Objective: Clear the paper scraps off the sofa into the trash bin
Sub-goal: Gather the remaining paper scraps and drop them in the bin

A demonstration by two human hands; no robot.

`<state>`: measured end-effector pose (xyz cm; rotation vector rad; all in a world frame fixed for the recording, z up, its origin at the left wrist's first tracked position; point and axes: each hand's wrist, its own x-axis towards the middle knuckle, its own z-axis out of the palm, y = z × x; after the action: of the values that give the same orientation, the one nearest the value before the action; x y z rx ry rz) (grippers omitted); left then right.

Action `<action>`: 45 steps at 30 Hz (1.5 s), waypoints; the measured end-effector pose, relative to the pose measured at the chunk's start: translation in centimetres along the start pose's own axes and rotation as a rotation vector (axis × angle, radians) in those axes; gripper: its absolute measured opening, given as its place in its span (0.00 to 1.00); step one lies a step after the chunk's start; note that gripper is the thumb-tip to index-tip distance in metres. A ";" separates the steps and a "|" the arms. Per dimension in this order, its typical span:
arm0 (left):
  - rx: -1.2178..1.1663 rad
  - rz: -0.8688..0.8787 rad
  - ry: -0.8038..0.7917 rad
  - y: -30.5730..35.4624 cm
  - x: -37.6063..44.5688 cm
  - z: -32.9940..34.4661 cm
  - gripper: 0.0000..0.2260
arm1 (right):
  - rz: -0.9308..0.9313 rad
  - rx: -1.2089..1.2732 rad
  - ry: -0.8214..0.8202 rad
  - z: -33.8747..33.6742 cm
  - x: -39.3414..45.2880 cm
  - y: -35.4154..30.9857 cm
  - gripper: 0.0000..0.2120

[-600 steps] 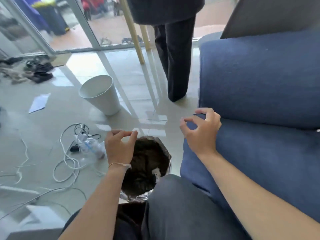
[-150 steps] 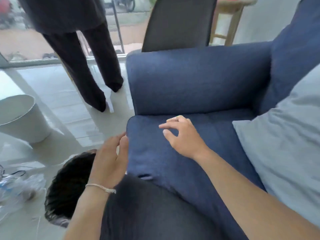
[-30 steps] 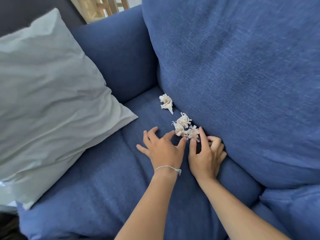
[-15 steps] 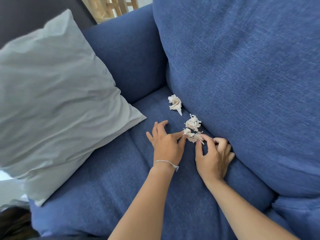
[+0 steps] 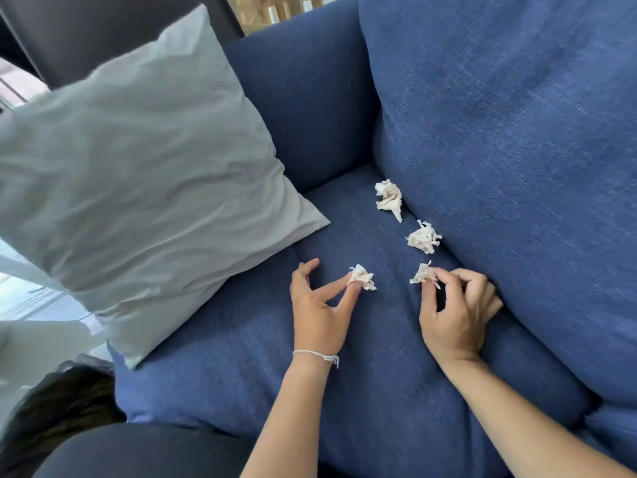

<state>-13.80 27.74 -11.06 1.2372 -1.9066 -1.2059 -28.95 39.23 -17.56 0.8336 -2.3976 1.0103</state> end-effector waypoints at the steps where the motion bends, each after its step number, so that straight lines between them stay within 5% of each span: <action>1: 0.051 0.008 -0.025 0.0 0.0 0.2 0.08 | -0.033 0.014 0.000 0.0 0.0 -0.1 0.06; 8: 0.245 0.124 -0.034 -0.7 0.2 0.9 0.11 | -0.291 0.056 -0.078 0.2 0.6 -0.5 0.07; 16: 0.170 0.141 0.036 0.3 -0.1 1.2 0.24 | -0.306 0.019 -0.093 0.6 0.5 -0.3 0.07; 25: 0.331 0.136 0.021 -1.2 0.4 3.3 0.05 | -0.322 -0.030 -0.112 1.1 0.4 -0.1 0.06; 33: -0.018 -0.066 0.014 -0.6 -0.9 -1.9 0.05 | -0.300 0.016 -0.143 0.2 1.1 -1.0 0.10; 37: -0.116 -0.071 0.087 -0.2 -2.0 -5.9 0.04 | -0.387 0.162 -0.215 0.3 1.1 -6.3 0.09; 45: 0.048 0.071 0.562 -2.8 -5.2 -25.4 0.09 | -0.402 0.627 -0.524 2.5 -6.1 -28.4 0.07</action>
<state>10.14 22.33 -2.37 1.3463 -1.5474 -0.6791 -5.96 23.71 -8.41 1.9159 -2.1345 1.5308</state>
